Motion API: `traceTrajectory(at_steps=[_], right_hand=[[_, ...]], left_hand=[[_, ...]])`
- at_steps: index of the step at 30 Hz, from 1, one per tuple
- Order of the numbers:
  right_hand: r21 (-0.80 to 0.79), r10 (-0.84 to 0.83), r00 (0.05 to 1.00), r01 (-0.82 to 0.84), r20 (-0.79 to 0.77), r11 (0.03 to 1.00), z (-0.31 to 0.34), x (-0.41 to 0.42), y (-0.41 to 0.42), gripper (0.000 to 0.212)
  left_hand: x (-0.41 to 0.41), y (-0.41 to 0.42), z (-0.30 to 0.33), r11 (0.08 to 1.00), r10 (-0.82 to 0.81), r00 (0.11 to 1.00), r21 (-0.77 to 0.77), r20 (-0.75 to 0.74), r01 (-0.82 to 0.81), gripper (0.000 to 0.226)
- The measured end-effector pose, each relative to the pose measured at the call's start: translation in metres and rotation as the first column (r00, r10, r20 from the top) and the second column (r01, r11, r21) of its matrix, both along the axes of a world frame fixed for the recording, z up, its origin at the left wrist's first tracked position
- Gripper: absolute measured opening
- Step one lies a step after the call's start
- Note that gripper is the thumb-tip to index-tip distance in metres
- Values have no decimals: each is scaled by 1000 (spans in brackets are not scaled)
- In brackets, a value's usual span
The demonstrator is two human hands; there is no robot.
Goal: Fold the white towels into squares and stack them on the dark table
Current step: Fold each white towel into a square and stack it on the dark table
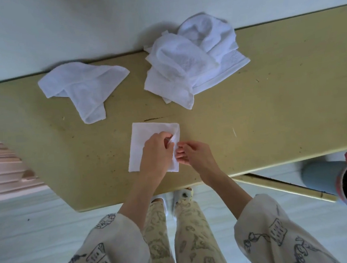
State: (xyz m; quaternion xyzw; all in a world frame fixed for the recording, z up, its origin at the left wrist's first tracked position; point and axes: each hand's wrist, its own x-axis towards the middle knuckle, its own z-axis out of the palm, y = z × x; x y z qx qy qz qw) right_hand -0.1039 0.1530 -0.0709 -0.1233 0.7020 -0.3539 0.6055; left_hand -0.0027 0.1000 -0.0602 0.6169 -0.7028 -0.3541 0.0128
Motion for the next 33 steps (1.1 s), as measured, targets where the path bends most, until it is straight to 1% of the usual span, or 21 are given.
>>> traceTrajectory(at_steps=[5, 9, 11, 13, 15, 17, 19, 22, 25, 27, 29, 33], right_hand=[[3, -11, 1000, 11, 4, 1000, 2, -1, -1, 28], [-2, 16, 1000, -16, 13, 1000, 6, -1, -2, 20], [7, 11, 1000, -11, 7, 1000, 7, 0, -4, 17], [32, 9, 999, -7, -46, 999, 7, 1, -5, 14], [57, 58, 989, -50, -139, 997, 6, 2, -6, 10], [76, 142, 967, -128, -213, 989, 7, 3, -7, 8], [100, 214, 945, -195, -246, 976, 8, 6, -8, 5], [147, 282, 921, -250, -268, 957, 11, 8, -12, 18], [151, 287, 918, -253, -275, 955, 11, 7, -11, 6], [155, 280, 922, -246, -269, 957, 11, 5, -11, 10], [150, 273, 927, -241, -257, 959, 9, 4, -10, 8], [134, 285, 912, -256, -295, 957, 7, 5, -11, 7]], left_hand=[[0, 1, 2, 997, -38, 999, 65, -16, 39, 27], [11, 3, 5, 987, -83, 991, 127, -103, 95, 30], [21, 7, 6, 991, -112, 981, 53, -156, 121, 28], [34, 9, 3, 991, -111, 976, -88, -185, 96, 27], [46, 8, 1, 978, -129, 983, -180, -133, 104, 29], [56, 6, -2, 964, -172, 983, -214, -61, 156, 32], [62, 5, -5, 950, -219, 975, -234, -24, 208, 33], [65, 6, -8, 912, -275, 961, -316, -1, 261, 32], [66, 8, -12, 905, -321, 947, -297, -10, 304, 41], [66, 9, -16, 896, -373, 927, -252, 20, 366, 45], [66, 10, -20, 883, -413, 909, -217, 57, 415, 47], [66, 12, -26, 863, -442, 892, -227, 94, 451, 47]])
